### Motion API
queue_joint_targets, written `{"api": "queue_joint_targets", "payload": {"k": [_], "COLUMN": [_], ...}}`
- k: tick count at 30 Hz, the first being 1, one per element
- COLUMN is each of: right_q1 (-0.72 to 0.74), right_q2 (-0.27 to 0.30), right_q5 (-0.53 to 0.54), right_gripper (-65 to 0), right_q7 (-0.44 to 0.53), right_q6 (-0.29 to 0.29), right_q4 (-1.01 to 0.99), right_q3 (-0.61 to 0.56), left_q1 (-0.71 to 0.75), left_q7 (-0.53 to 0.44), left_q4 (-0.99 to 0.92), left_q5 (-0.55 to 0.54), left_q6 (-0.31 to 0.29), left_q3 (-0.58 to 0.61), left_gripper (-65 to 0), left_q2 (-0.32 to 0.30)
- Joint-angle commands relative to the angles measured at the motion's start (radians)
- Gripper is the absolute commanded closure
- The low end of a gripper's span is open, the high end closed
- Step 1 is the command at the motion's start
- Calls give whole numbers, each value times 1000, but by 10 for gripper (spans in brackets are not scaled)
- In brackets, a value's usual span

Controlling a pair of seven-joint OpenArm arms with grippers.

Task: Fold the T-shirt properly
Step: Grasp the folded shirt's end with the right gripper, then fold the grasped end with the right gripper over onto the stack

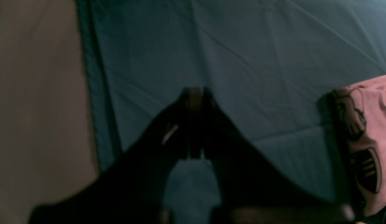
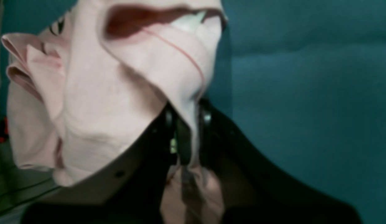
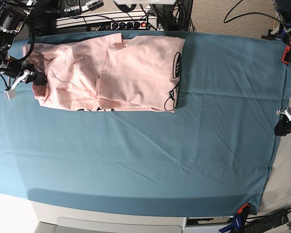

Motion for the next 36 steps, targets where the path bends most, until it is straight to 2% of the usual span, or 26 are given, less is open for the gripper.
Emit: {"api": "queue_joint_targets", "payload": {"k": [1, 6, 13, 19, 22, 27, 32, 36], "right_q1": [3, 3, -10, -73, -123, -184, -190, -190], "right_q2": [17, 17, 16, -10, -60, -184, -303, -375], "right_q5": [55, 291, 291, 291, 291, 291, 291, 291], "right_gripper": [0, 0, 0, 0, 0, 0, 0, 0], "right_q7": [-13, -13, -13, -13, -13, -13, -13, -13], "right_q6": [2, 2, 2, 2, 2, 2, 2, 2], "right_q4": [16, 90, 323, 542, 621, 697, 725, 737], "right_q3": [0, 0, 0, 0, 0, 0, -1, -1], "left_q1": [-18, -18, -18, -19, -19, -19, -19, -19], "left_q7": [-22, -22, -23, -36, -50, -53, -53, -53], "left_q4": [16, 16, 16, 16, 16, 16, 16, 16], "left_q5": [-22, -21, -10, 18, 40, 43, 47, 47], "left_q6": [-3, -3, -3, -4, -3, -3, -3, -3], "left_q3": [-8, -8, -8, -9, -9, -9, -9, -9], "left_gripper": [0, 0, 0, 0, 0, 0, 0, 0], "left_q2": [-27, -27, -33, -78, -112, -159, -190, -204]}}
